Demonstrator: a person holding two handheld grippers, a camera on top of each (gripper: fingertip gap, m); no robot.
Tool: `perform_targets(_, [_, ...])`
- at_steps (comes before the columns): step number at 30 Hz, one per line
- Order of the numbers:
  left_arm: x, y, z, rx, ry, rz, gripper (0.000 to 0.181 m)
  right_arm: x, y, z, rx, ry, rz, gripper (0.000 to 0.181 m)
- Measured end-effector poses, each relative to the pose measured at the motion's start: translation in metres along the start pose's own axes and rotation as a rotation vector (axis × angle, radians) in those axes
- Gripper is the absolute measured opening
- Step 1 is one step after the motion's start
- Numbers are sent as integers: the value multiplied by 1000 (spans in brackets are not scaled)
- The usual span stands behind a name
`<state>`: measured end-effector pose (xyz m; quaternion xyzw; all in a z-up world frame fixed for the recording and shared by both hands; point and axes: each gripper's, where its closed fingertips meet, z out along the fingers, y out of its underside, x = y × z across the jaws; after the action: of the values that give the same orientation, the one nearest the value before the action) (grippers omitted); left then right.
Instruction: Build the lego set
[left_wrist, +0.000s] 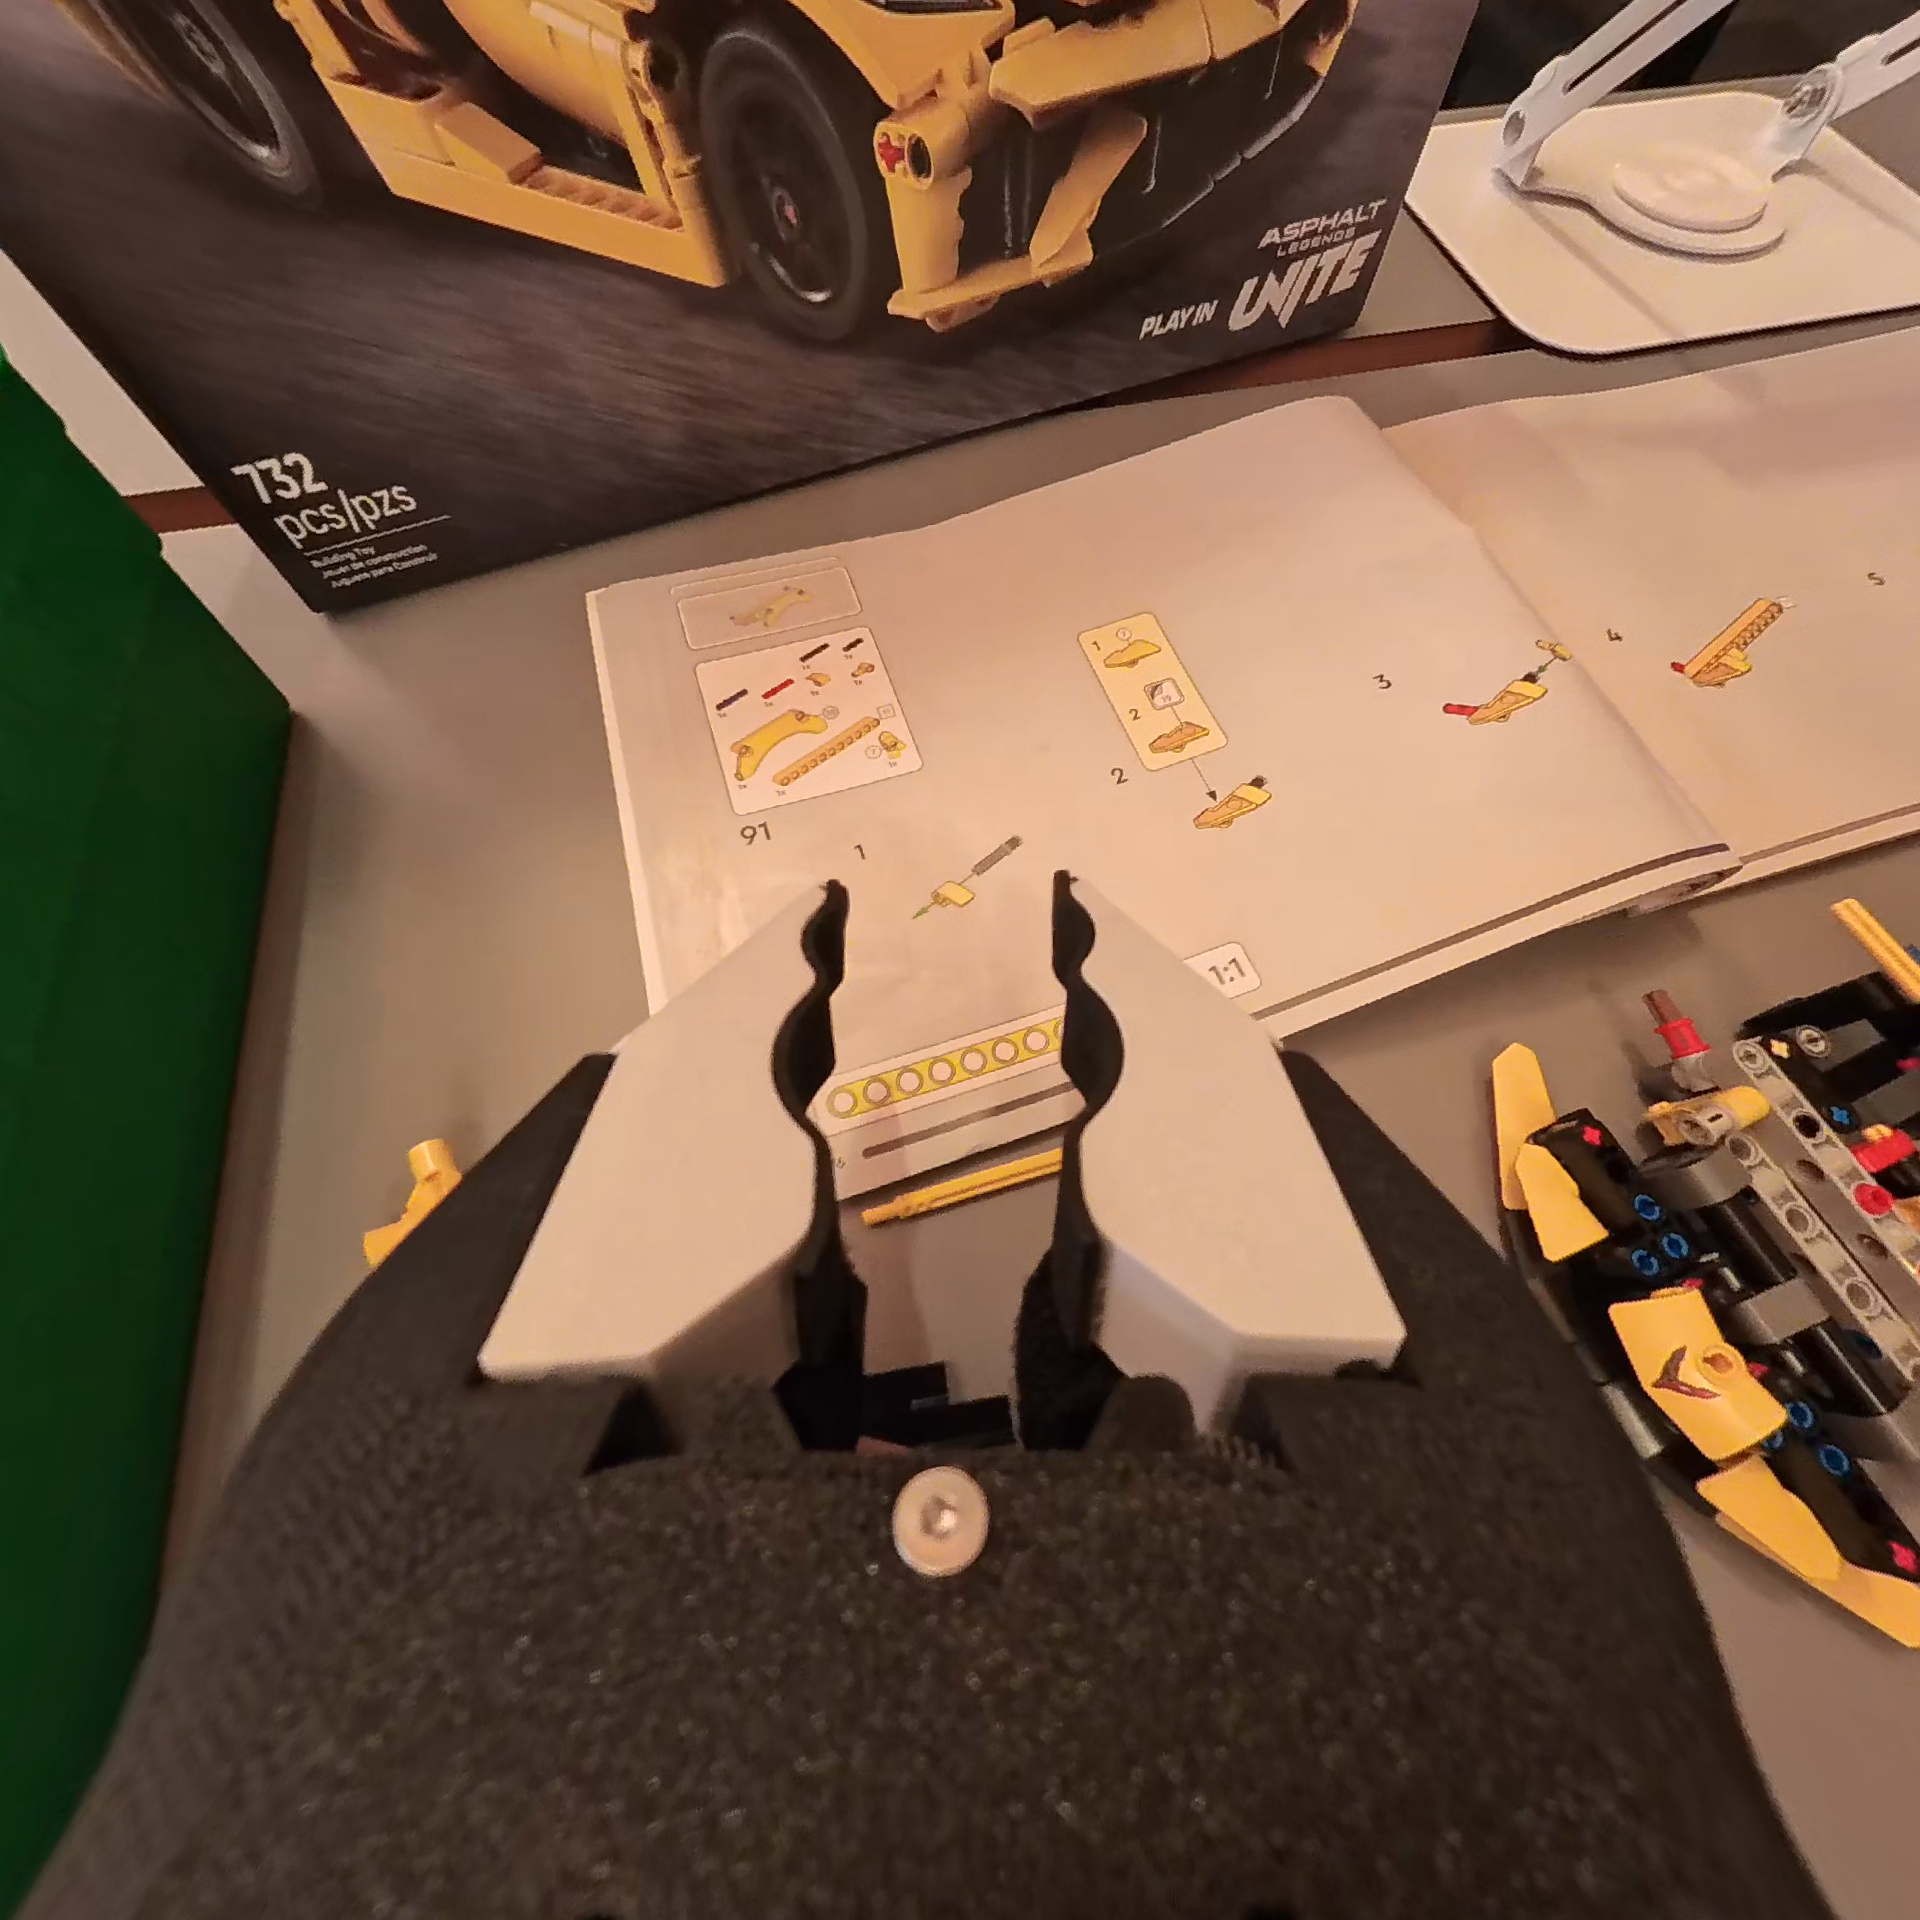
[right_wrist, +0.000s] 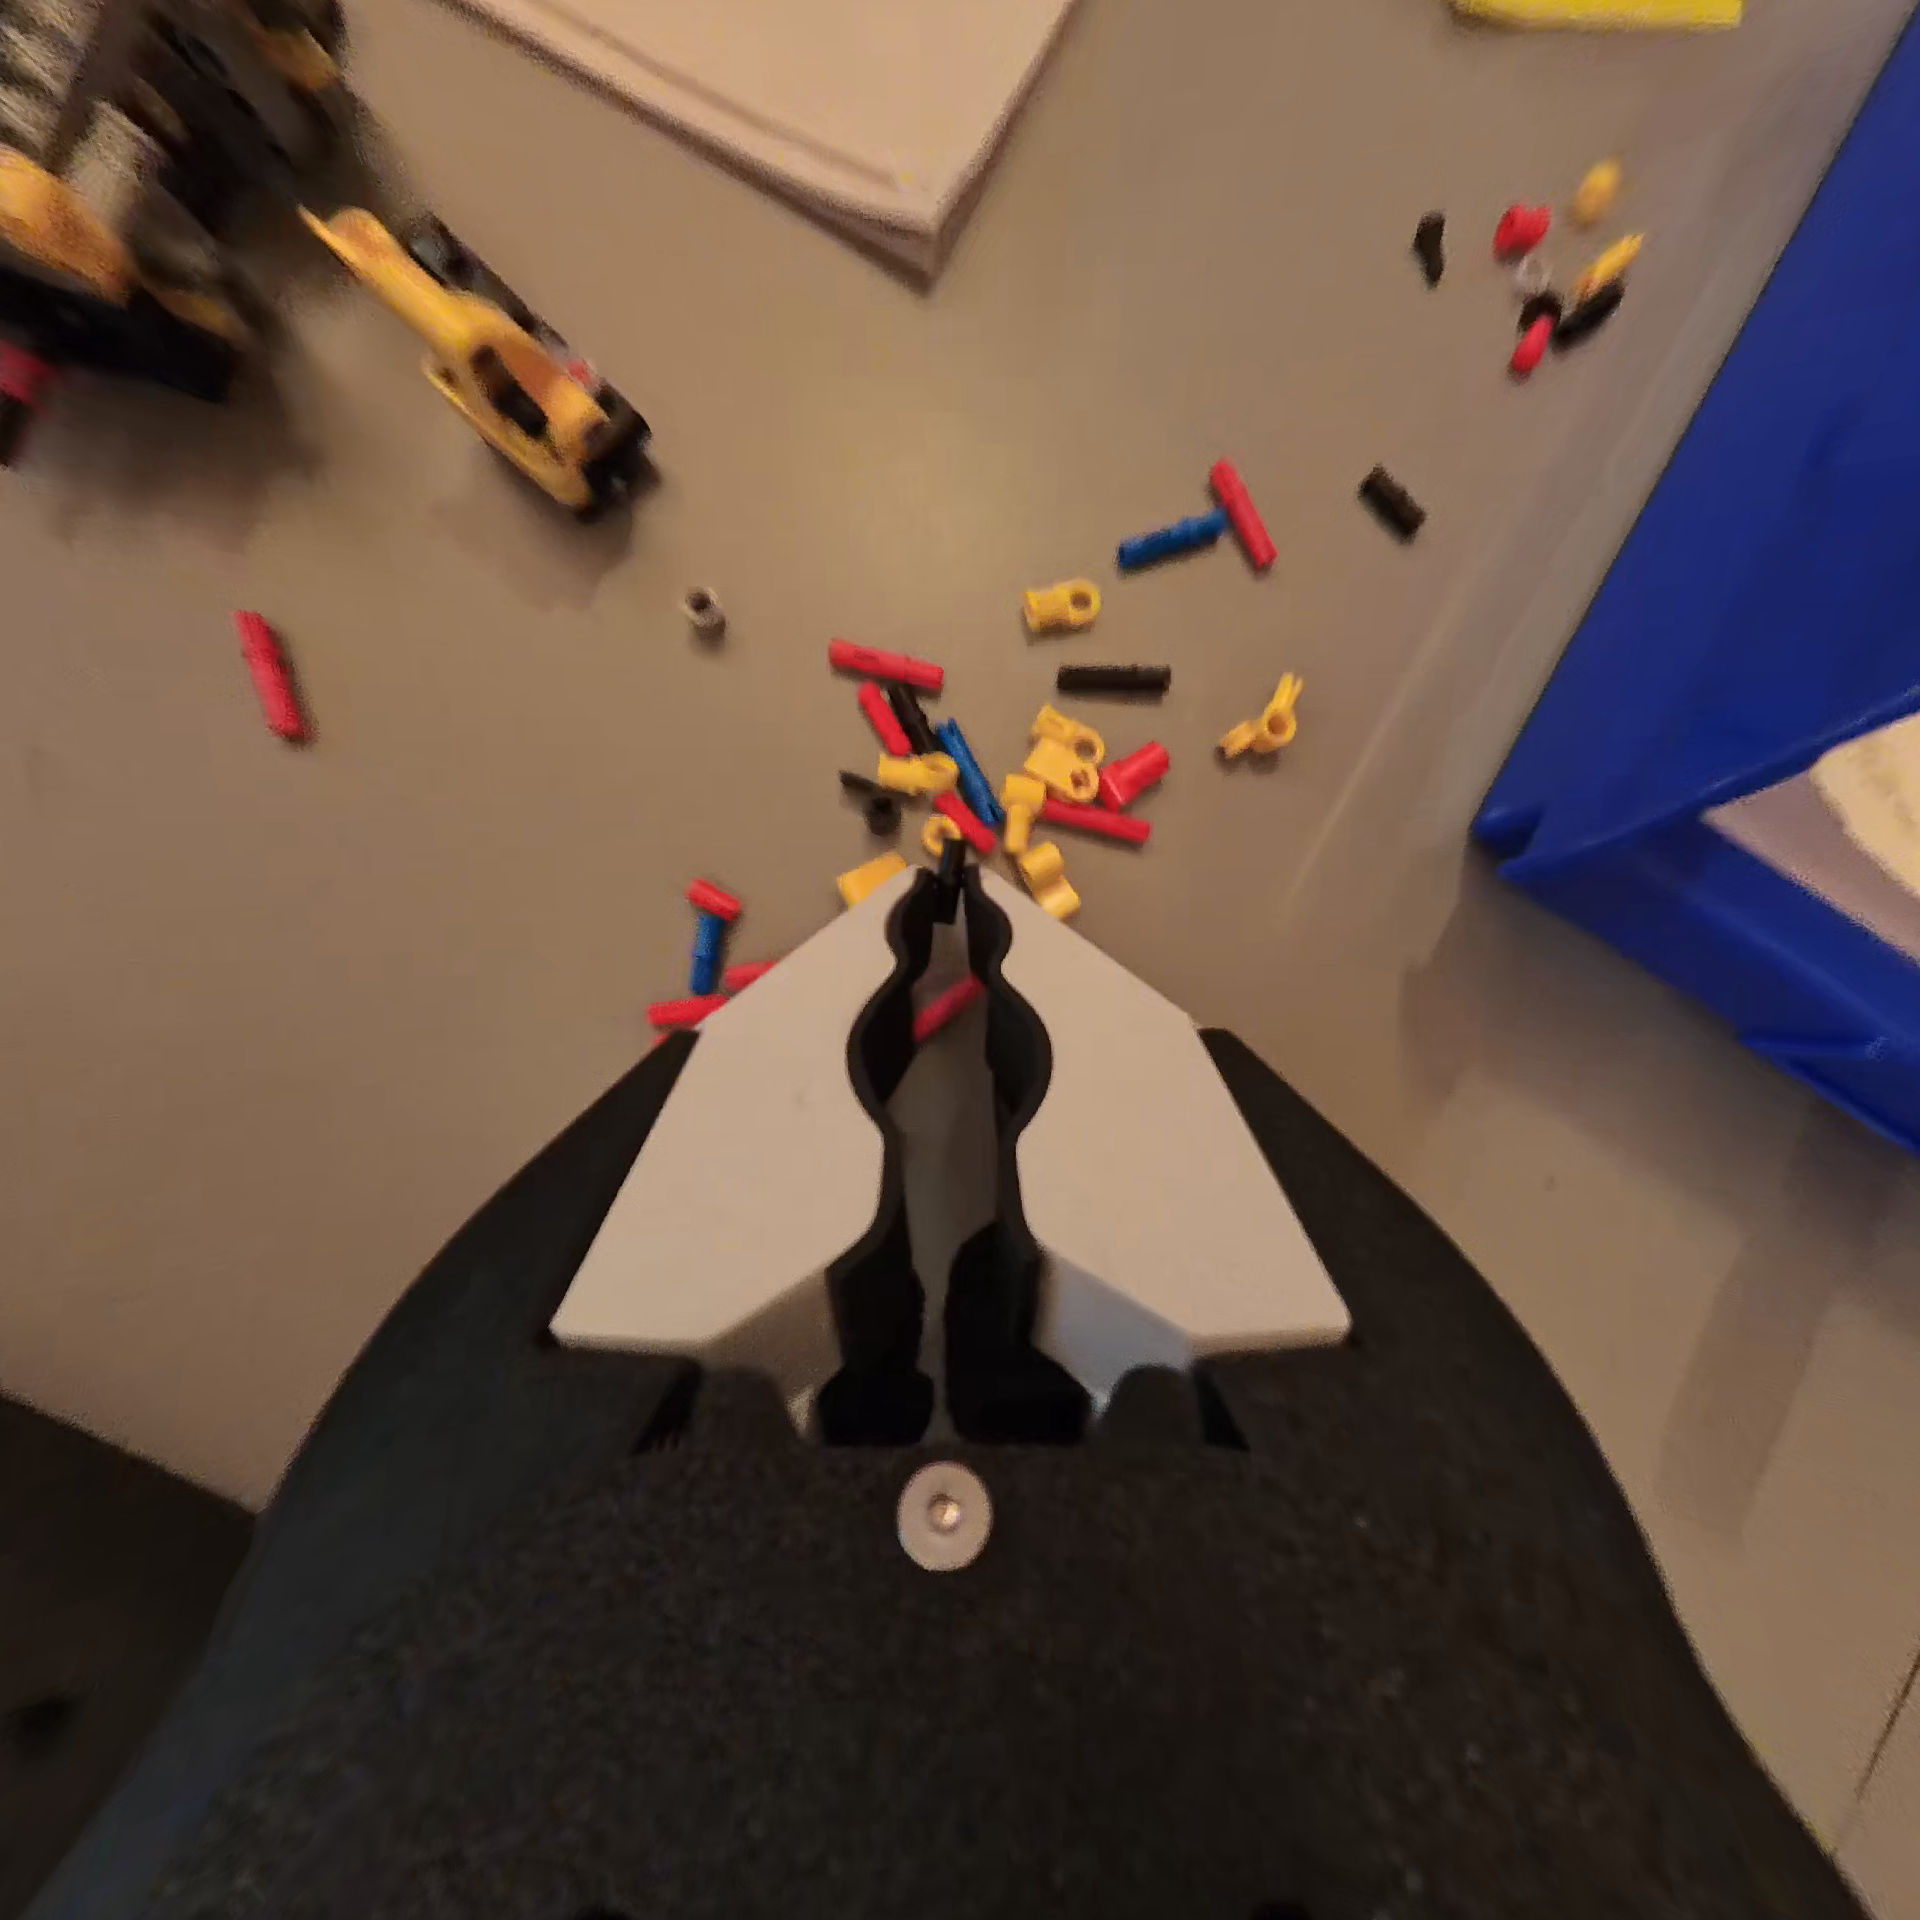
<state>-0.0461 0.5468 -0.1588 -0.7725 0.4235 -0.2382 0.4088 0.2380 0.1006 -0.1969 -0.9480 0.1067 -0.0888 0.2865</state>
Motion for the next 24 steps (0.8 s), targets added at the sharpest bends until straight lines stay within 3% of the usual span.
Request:
perform_targets(3, [1,2,2,-10,3,4,40,-22,-33,-18,115,-58,-20,5])
perform_targets(6, [1,4,2,-17,0,10,40,-78,-56,-28,193,-260,-84,5])
perform_targets(10, [-1,3,1,-13,1,4,40,-155,-52,-27,202,-482,-138,5])
perform_targets(12, [-1,3,0,-13,6,-2,40,-175,-39,-19,165,-495,-178,5])
perform_targets(16, [2,2,0,-12,19,-7,40,-180,-13,-2,62,-408,-236,5])
perform_targets(24, [7,-2,-4,-1,22,20,40,-173,-7,3,56,-334,-224,5])
